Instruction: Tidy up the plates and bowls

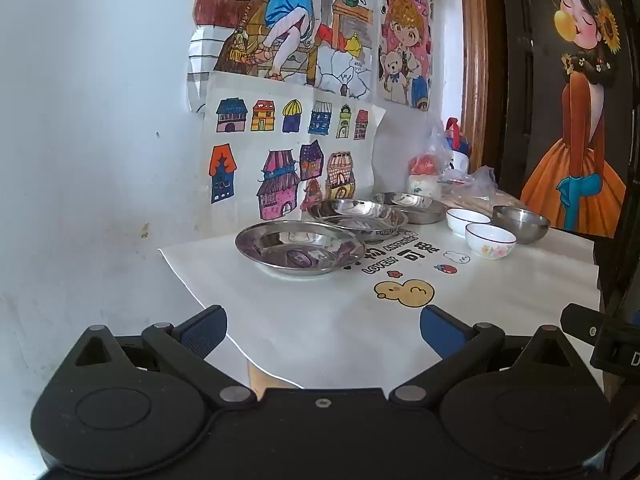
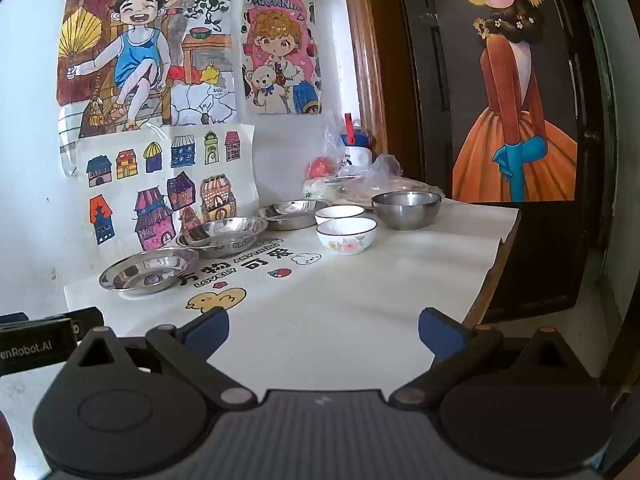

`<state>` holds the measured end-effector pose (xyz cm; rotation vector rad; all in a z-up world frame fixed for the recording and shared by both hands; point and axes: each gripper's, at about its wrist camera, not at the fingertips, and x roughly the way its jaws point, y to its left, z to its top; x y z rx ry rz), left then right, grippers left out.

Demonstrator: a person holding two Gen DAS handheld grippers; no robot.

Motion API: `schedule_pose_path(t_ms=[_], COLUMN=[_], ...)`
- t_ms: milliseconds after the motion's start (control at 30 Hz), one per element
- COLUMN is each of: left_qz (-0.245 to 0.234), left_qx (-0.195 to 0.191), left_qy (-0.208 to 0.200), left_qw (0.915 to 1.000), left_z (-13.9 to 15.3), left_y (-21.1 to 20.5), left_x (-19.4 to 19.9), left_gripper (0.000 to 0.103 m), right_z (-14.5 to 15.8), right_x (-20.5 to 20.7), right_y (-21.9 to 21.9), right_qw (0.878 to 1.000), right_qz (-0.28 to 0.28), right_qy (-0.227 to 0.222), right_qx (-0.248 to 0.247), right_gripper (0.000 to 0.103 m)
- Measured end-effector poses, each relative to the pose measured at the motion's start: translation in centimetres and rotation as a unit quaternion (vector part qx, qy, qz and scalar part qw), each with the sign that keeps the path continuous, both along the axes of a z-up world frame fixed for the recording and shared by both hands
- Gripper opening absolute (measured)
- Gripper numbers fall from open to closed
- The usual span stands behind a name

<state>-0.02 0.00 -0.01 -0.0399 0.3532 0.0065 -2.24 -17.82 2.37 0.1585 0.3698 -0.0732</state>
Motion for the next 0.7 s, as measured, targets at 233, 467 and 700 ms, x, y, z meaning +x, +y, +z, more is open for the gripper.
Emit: schedule_pose_path(t_ms=[233, 467, 700], left_qz=[0.000, 0.000, 0.000], left_qx=[0.000, -0.001, -0.001], left_qy=[0.001, 0.000, 0.000], left_qw=[1.0000, 1.0000, 1.0000], left_z=[0.00, 0.01, 0.04], left_y=[-0.01, 0.00, -0.03], left_x=[0.01, 0.00, -0.02], left_gripper=[0.102, 0.102, 0.102], right_z=[0.02, -0.10, -0.06], right_x=[-0.05, 0.00, -0.13], right_y=[-0.01, -0.05, 0.12], right_qw=[1.000, 1.000, 1.000], right_qz=[0.000, 0.002, 0.001], right_qy=[-0.003, -0.002, -0.003], right_qx=[0.000, 0.000, -0.001], right_gripper=[0.103, 0.103, 0.103])
